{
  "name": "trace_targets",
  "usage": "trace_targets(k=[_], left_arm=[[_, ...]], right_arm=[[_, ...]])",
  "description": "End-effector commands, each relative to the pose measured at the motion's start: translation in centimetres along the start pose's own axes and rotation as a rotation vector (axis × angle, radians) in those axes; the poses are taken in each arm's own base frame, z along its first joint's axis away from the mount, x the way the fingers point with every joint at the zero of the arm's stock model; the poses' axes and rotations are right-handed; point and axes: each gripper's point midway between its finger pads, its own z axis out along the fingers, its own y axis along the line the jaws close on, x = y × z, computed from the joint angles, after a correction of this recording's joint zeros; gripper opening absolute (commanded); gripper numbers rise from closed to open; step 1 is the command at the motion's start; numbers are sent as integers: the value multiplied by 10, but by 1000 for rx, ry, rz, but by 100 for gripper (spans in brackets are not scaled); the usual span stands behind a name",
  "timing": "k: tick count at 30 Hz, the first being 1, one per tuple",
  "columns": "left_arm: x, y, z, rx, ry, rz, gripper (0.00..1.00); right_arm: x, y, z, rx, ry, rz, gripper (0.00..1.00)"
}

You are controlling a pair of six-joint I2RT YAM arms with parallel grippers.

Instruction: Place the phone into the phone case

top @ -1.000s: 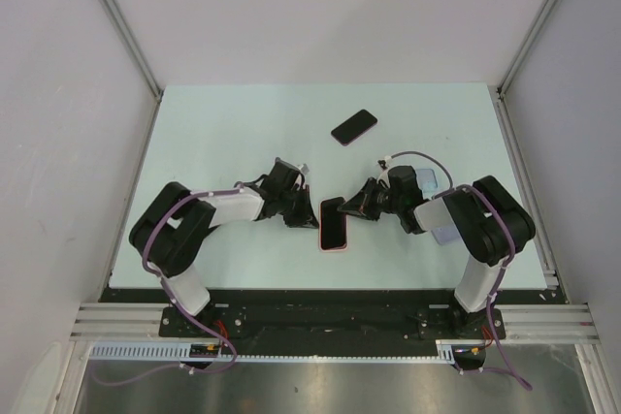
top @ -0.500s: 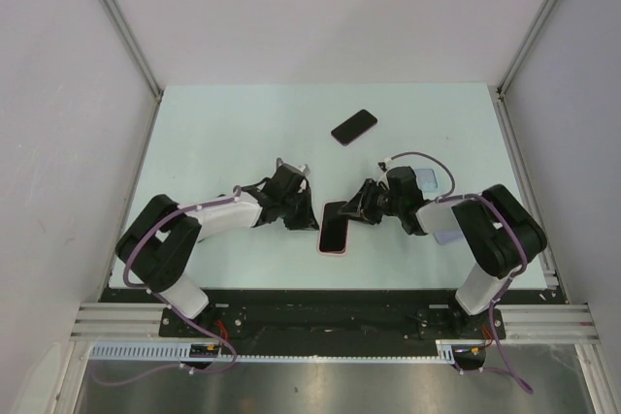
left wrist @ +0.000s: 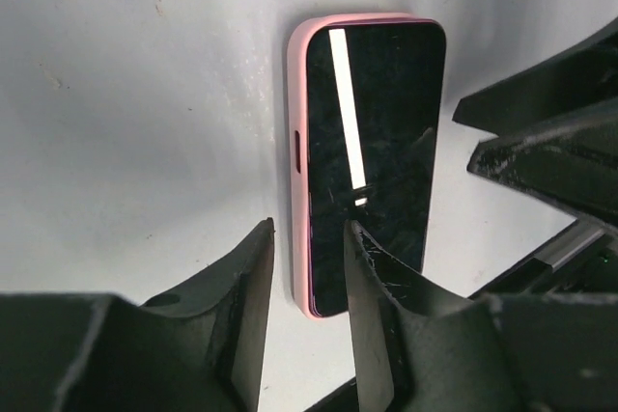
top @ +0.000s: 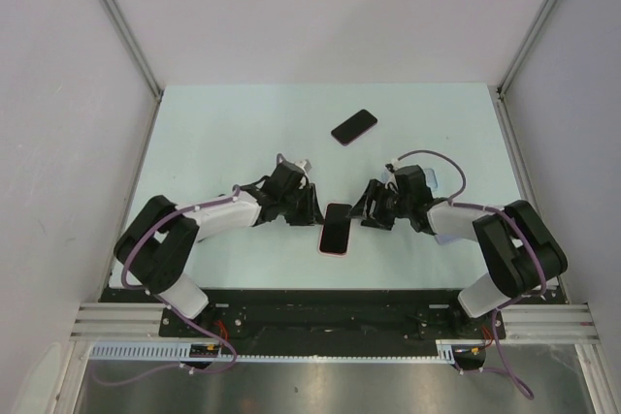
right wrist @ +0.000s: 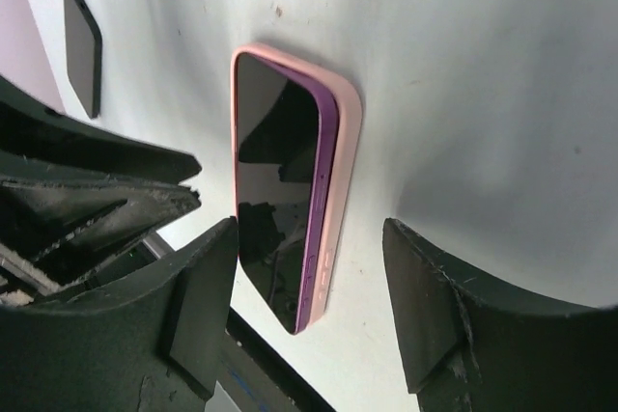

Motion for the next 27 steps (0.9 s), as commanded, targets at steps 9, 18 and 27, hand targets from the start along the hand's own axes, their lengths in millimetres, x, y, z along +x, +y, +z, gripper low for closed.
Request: trace_targets(k=[9, 18, 27], left_arm=[[1, -8, 23, 82, 30, 33, 40], [20, 1, 31, 93, 100, -22, 28], [24, -14, 25, 198, 131, -84, 23]], right_arm=[[27, 9, 12, 41, 24, -70, 66], [29, 0, 17, 113, -9, -80, 67], [29, 30, 20, -139, 58, 18, 68]])
